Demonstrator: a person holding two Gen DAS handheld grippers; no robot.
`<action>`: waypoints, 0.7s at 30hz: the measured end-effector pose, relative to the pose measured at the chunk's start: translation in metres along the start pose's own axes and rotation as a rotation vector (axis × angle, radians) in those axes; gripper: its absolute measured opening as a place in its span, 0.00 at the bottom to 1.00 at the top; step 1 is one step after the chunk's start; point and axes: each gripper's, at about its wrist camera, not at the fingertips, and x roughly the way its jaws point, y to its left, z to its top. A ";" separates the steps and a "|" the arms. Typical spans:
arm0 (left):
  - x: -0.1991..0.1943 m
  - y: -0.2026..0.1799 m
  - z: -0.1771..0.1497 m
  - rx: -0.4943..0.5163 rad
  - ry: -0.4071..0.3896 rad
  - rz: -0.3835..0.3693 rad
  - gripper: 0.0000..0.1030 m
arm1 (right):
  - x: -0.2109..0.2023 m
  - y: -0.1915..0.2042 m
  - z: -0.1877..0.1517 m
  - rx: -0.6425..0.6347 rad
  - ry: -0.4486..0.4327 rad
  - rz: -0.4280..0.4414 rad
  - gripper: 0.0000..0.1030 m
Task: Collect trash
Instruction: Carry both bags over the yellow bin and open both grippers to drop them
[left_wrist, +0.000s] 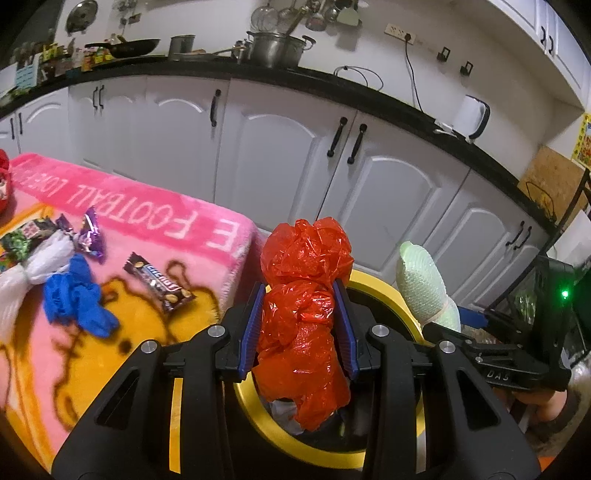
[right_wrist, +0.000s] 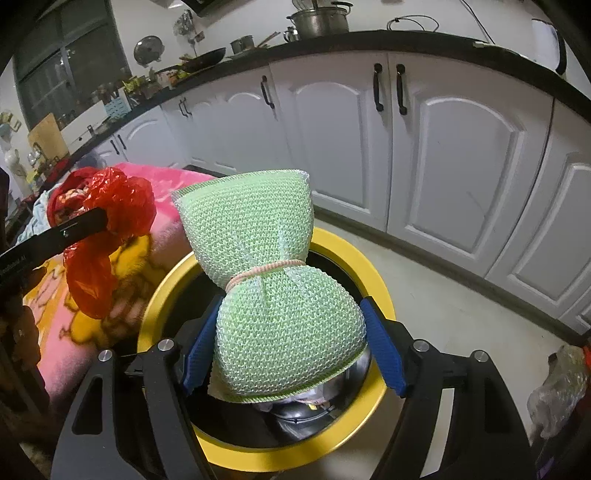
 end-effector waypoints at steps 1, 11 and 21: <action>0.002 -0.001 0.000 0.003 0.002 -0.002 0.28 | 0.001 -0.001 -0.001 0.003 0.004 -0.001 0.69; 0.028 -0.010 -0.005 0.018 0.050 -0.024 0.29 | 0.014 -0.005 -0.008 0.004 0.040 -0.035 0.69; 0.038 -0.007 -0.011 0.003 0.087 -0.028 0.52 | 0.026 0.000 -0.013 0.016 0.088 -0.026 0.77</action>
